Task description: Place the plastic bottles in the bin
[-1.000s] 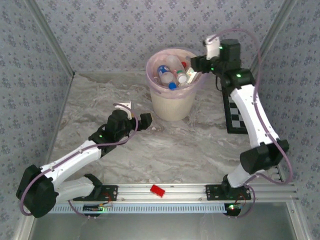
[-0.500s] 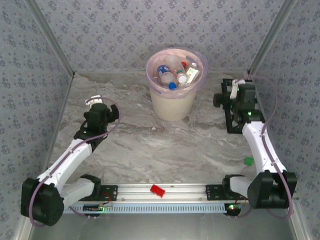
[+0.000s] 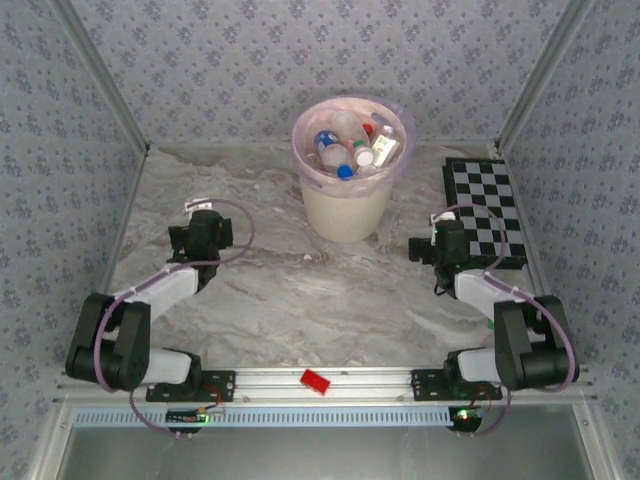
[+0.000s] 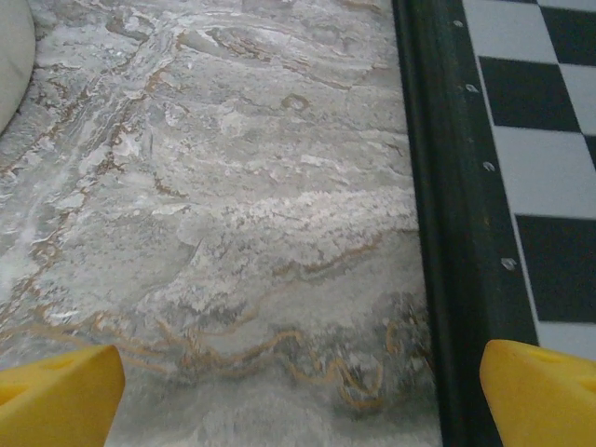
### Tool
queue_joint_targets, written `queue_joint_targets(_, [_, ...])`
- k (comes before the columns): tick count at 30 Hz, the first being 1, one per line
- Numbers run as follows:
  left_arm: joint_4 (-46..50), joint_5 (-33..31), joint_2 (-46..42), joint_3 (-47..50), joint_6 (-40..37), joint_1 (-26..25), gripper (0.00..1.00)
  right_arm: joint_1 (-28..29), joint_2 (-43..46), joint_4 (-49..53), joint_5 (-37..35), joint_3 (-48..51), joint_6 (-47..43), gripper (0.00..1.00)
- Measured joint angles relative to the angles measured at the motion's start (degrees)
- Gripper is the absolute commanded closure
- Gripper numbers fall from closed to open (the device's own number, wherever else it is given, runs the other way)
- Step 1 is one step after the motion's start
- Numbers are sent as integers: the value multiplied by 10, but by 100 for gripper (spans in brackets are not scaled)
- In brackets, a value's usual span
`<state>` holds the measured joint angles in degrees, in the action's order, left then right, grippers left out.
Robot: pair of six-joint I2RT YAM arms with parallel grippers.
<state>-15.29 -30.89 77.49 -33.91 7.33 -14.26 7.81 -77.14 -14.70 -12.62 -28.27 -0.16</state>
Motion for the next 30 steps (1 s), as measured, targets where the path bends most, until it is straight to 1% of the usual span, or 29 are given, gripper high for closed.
queue_joint_targets(3, [-30, 0, 14, 3, -24, 0, 1, 16, -30, -58, -22, 1, -23, 0])
queue_joint_targets(6, [-90, 2, 24, 32, -38, 4, 1, 23, -45, -116, -32, 2, -44, 0])
queue_joint_targets(9, [-107, 4, 40, 53, -44, 8, 1, 24, -58, -180, -38, 12, -69, 0])
queue_joint_targets(12, [-124, 6, 41, 66, -51, 10, 1, 20, -63, -215, -39, 27, -81, 0])
queue_joint_targets(18, [-160, 9, 40, 71, -63, 18, 1, -18, -63, -273, -19, 68, -77, 0])
queue_joint_targets(23, [-177, 21, 40, 73, -69, 23, 1, -50, -67, -309, 7, 80, -59, 0])
queue_joint_targets(25, [-180, 30, 39, 75, -69, 28, 1, -57, -82, -328, 17, 80, -52, 0])
queue_joint_targets(30, [-187, 50, 40, 75, -73, 52, 1, -64, -97, -331, 33, 80, -41, 0])
